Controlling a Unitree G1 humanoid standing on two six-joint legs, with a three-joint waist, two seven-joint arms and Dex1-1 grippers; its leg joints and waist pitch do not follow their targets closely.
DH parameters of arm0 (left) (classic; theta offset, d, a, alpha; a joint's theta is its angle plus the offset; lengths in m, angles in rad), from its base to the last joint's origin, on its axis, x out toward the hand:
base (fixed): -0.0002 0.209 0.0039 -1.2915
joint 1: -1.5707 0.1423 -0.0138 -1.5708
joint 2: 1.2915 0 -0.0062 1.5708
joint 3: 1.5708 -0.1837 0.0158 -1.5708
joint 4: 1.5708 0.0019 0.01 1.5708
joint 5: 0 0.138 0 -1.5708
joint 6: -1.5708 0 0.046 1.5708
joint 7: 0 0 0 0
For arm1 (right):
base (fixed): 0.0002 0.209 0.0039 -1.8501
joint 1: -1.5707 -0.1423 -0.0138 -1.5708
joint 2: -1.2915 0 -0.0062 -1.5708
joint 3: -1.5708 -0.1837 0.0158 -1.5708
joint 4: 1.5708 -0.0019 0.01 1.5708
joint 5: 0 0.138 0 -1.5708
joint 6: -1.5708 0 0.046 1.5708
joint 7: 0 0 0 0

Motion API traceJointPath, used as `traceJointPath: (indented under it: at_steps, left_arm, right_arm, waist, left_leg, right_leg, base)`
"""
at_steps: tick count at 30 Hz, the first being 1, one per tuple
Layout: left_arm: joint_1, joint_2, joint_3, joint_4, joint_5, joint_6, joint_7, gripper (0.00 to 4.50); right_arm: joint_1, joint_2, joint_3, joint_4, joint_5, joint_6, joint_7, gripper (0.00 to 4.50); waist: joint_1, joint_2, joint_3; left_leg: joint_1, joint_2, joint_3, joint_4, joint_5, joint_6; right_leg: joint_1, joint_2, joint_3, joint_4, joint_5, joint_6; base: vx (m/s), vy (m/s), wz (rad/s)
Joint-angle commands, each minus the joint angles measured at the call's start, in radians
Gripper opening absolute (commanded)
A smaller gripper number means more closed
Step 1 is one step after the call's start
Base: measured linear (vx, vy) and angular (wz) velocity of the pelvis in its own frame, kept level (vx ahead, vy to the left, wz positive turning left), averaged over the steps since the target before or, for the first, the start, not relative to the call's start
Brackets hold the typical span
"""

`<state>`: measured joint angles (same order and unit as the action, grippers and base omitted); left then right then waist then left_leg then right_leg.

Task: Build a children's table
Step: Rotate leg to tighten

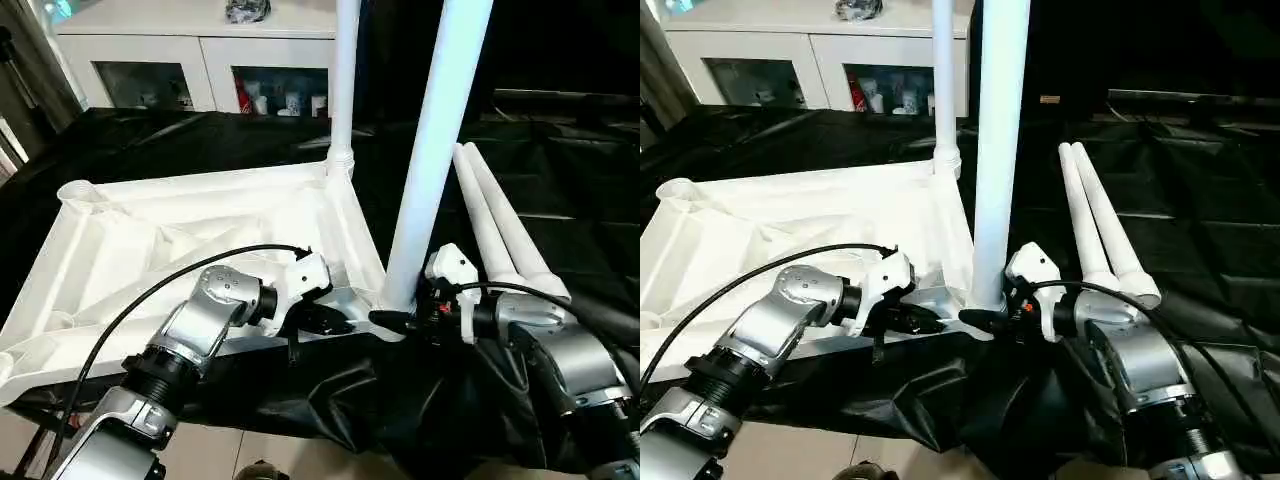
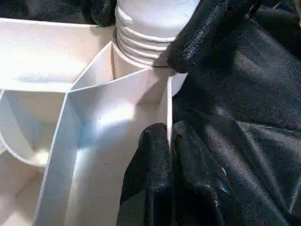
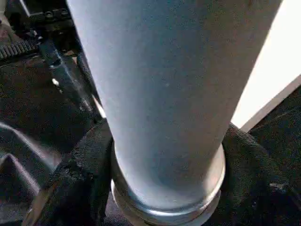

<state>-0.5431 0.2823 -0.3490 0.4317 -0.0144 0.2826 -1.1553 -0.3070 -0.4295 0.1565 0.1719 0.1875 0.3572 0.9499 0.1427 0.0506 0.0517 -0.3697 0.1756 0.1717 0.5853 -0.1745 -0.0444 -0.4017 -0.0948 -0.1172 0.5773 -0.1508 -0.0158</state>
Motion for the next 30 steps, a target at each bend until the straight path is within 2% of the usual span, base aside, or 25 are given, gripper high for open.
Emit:
traceJointPath:
  at_steps: [1,3,4,5,6,7,9,10,12,14,15,16,17,21,24,26,28,30]
  left_arm:
    - [-0.041,-0.042,0.016,0.013,0.005,0.017,0.077,0.0]
    - [-0.064,-0.08,0.036,0.055,0.015,0.027,0.16,0.0]
    - [-0.104,-0.144,0.072,0.121,0.022,0.045,0.29,0.0]
    - [-0.104,-0.144,0.072,0.121,0.022,0.045,0.29,0.0]
    - [-0.133,-0.191,0.095,0.166,0.021,0.053,0.37,0.0]
    - [-0.153,-0.221,0.107,0.193,0.017,0.058,0.412,0.0]
    - [-0.166,-0.241,0.115,0.211,0.014,0.06,0.44,0.0]
    - [-0.185,-0.269,0.118,0.238,0.015,0.056,0.471,0.0]
    - [-0.205,-0.294,0.119,0.264,0.015,0.051,0.494,0.0]
    - [-0.205,-0.294,0.119,0.264,0.015,0.051,0.494,0.0]
    - [-0.231,-0.32,0.111,0.294,0.02,0.036,0.508,0.0]
    - [-0.232,-0.32,0.108,0.292,0.02,0.034,0.5,0.0]
    - [-0.234,-0.321,0.11,0.297,0.022,0.031,0.497,0.0]
    - [-0.225,-0.298,0.102,0.305,0.032,0.016,0.457,0.0]
    - [-0.201,-0.262,0.086,0.273,0.027,0.014,0.391,0.0]
    - [-0.182,-0.228,0.069,0.249,0.024,-0.003,0.325,0.0]
    - [-0.174,-0.214,0.063,0.238,0.022,-0.008,0.299,0.0]
    - [-0.144,-0.163,0.043,0.191,0.018,-0.027,0.212,0.0]
  right_arm:
    - [-0.007,0.055,-0.015,0.046,-0.036,0.01,-0.13,2.74]
    - [-0.013,0.098,-0.033,0.078,-0.048,0.011,-0.211,2.73]
    - [-0.021,0.162,-0.06,0.115,-0.056,0.026,-0.322,2.73]
    - [-0.021,0.162,-0.06,0.115,-0.056,0.026,-0.322,2.72]
    - [-0.03,0.213,-0.08,0.141,-0.06,0.044,-0.408,2.72]
    - [-0.039,0.248,-0.09,0.156,-0.061,0.056,-0.461,2.72]
    - [-0.044,0.271,-0.097,0.166,-0.062,0.063,-0.495,2.72]
    - [-0.059,0.304,-0.095,0.185,-0.069,0.061,-0.54,2.72]
    - [-0.08,0.335,-0.088,0.21,-0.077,0.062,-0.577,2.72]
    - [-0.08,0.335,-0.088,0.21,-0.077,0.062,-0.577,2.72]
    - [-0.12,0.373,-0.08,0.252,-0.089,0.045,-0.612,2.72]
    - [-0.132,0.378,-0.085,0.26,-0.083,0.042,-0.61,2.72]
    - [-0.139,0.384,-0.093,0.266,-0.082,0.039,-0.612,3.28]
    - [-0.14,0.372,-0.1,0.259,-0.097,0.028,-0.605,3.48]
    - [-0.12,0.33,-0.068,0.208,-0.088,0.017,-0.511,3.48]
    - [-0.094,0.274,-0.022,0.137,-0.065,0.017,-0.39,3.48]
    - [-0.083,0.248,-0.004,0.11,-0.06,0.014,-0.339,3.48]
    - [-0.048,0.163,0.027,0.033,-0.035,0.011,-0.202,3.48]
  waist:
    - [-0.006,-0.014,-0.065]
    - [-0.008,-0.014,-0.063]
    - [-0.011,-0.015,-0.064]
    - [-0.011,-0.015,-0.064]
    - [-0.016,-0.015,-0.061]
    - [-0.016,-0.016,-0.064]
    - [-0.016,-0.017,-0.065]
    - [-0.016,-0.009,-0.065]
    - [-0.017,-0.007,-0.067]
    - [-0.017,-0.011,-0.068]
    - [-0.021,-0.003,-0.068]
    - [-0.024,-0.005,-0.069]
    - [-0.027,-0.006,-0.067]
    - [-0.029,-0.007,-0.068]
    - [-0.027,-0.007,-0.067]
    - [-0.026,-0.008,-0.069]
    - [-0.024,-0.008,-0.07]
    - [-0.021,-0.01,-0.07]
  left_leg:
    - [0.012,0.054,-0.021,-0.073,-0.286,0.024]
    - [0.014,0.051,-0.021,-0.072,-0.295,0.016]
    - [0.018,0.051,-0.022,-0.071,-0.308,0.008]
    - [0.018,0.051,-0.022,-0.071,-0.308,0.008]
    - [0.017,0.048,-0.022,-0.072,-0.318,0.003]
    - [0.018,0.048,-0.025,-0.072,-0.324,0.002]
    - [0.016,0.047,-0.024,-0.072,-0.31,0.011]
    - [0.015,0.045,-0.023,-0.071,-0.304,0.015]
    - [0.014,0.043,-0.023,-0.071,-0.294,0.016]
    - [0.012,0.045,-0.023,-0.072,-0.288,0.019]
    - [0.01,0.044,-0.023,-0.072,-0.289,0.02]
    - [0.012,0.044,-0.025,-0.074,-0.302,0.014]
    - [0.01,0.044,-0.024,-0.074,-0.304,0.019]
    - [0.009,0.045,-0.023,-0.074,-0.292,0.028]
    - [0.008,0.047,-0.023,-0.075,-0.29,0.034]
    - [0.006,0.048,-0.024,-0.075,-0.28,0.04]
    - [0.005,0.05,-0.022,-0.073,-0.262,0.05]
    - [0.004,0.051,-0.02,-0.071,-0.248,0.062]
  right_leg:
    - [0.048,-0.075,0.054,-0.084,-0.421,-0.134]
    - [0.046,-0.074,0.052,-0.089,-0.454,-0.121]
    - [0.045,-0.074,0.049,-0.093,-0.476,-0.112]
    - [0.045,-0.074,0.049,-0.093,-0.476,-0.112]
    - [0.043,-0.071,0.048,-0.098,-0.497,-0.098]
    - [0.046,-0.075,0.047,-0.098,-0.5,-0.092]
    - [0.046,-0.075,0.05,-0.099,-0.48,-0.088]
    - [0.043,-0.075,0.05,-0.098,-0.473,-0.089]
    - [0.045,-0.074,0.05,-0.097,-0.461,-0.088]
    - [0.049,-0.073,0.05,-0.095,-0.442,-0.09]
    - [0.046,-0.072,0.051,-0.095,-0.427,-0.095]
    - [0.049,-0.071,0.048,-0.094,-0.424,-0.099]
    - [0.05,-0.072,0.049,-0.094,-0.42,-0.1]
    - [0.052,-0.073,0.051,-0.091,-0.403,-0.108]
    - [0.054,-0.074,0.052,-0.09,-0.409,-0.102]
    - [0.057,-0.074,0.053,-0.088,-0.389,-0.105]
    - [0.058,-0.073,0.055,-0.084,-0.354,-0.115]
    - [0.06,-0.074,0.056,-0.08,-0.336,-0.13]
  base:
    - [0.0,0.0,0.0]
    - [0.0,0.0,0.0]
    - [0.0,0.0,0.0]
    - [0.0,0.0,0.0]
    - [0.0,0.0,0.0]
    - [0.0,0.0,0.0]
    - [0.0,0.0,0.0]
    - [0.0,0.0,0.0]
    - [0.0,0.0,0.0]
    - [0.0,0.0,0.0]
    - [0.0,0.0,0.0]
    - [0.0,0.0,0.0]
    - [0.0,0.0,0.0]
    - [0.0,0.0,0.0]
    - [0.0,0.0,0.0]
    - [0.0,0.0,0.0]
    - [0.0,0.0,0.0]
    - [0.0,0.0,0.0]
